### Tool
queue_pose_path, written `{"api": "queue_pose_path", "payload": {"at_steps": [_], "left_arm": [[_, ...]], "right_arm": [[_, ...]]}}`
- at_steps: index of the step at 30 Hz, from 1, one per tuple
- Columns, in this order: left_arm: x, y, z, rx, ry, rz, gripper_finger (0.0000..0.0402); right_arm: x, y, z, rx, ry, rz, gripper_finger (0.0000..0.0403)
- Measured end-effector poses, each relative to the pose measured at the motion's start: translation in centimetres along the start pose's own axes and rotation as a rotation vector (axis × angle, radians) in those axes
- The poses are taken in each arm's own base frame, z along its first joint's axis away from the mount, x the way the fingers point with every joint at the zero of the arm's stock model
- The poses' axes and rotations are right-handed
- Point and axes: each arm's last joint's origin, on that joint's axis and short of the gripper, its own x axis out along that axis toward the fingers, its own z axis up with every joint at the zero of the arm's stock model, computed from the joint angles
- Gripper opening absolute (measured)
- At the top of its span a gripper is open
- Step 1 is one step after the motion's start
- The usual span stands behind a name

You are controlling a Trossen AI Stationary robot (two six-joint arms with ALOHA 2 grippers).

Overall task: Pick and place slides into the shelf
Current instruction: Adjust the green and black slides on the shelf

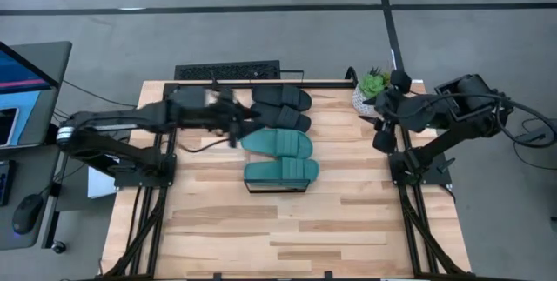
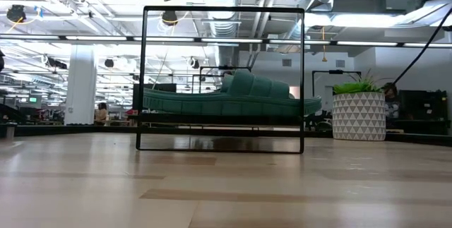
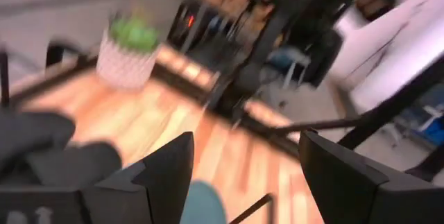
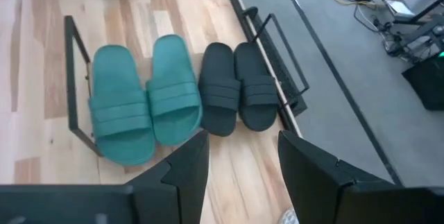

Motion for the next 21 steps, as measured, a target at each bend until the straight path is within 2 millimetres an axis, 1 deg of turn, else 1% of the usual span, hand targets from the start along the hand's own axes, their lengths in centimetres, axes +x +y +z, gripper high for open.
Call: {"api": "queue_pose_path", "payload": {"at_steps": [3, 6, 7, 9, 12, 13, 14, 18, 21], "left_arm": [[-3.4, -1.7, 1.5, 0.062, -0.149, -0.034, 0.0239], [-6.6, -2.9, 2.3, 0.143, -0.280, 0.004, 0.0206], [-7.5, -3.2, 2.4, 0.172, -0.314, 0.023, 0.0188], [-9.0, -3.5, 2.5, 0.220, -0.352, 0.071, 0.0139], [-10.8, -3.7, 2.5, 0.302, -0.373, 0.095, 0.0046], [-11.2, -3.8, 2.5, 0.330, -0.378, 0.092, 0.0024], [-11.7, -3.8, 2.5, 0.359, -0.376, 0.090, 0.0014], [-13.0, -3.5, 2.3, 0.482, -0.346, 0.074, 0.0011], [-14.0, -3.2, 1.9, 0.537, -0.314, 0.089, 0.0011]], "right_arm": [[0.2, 0.3, 0.1, -0.014, 0.004, 0.003, 0.0166], [1.0, 0.6, 0.5, -0.021, 0.025, -0.022, 0.0166], [1.2, 0.7, 0.7, -0.020, 0.031, -0.030, 0.0165], [1.7, 0.8, 0.8, -0.016, 0.048, -0.033, 0.0160], [2.6, 0.5, 1.2, 0.008, 0.075, -0.060, 0.0146], [3.0, 0.5, 1.3, 0.017, 0.086, -0.069, 0.0139], [3.5, 0.5, 1.5, 0.019, 0.101, -0.082, 0.0132], [6.0, 0.4, 2.2, 0.006, 0.171, -0.134, 0.0101], [8.4, 0.0, 2.9, 0.074, 0.218, -0.243, 0.0071]]}}
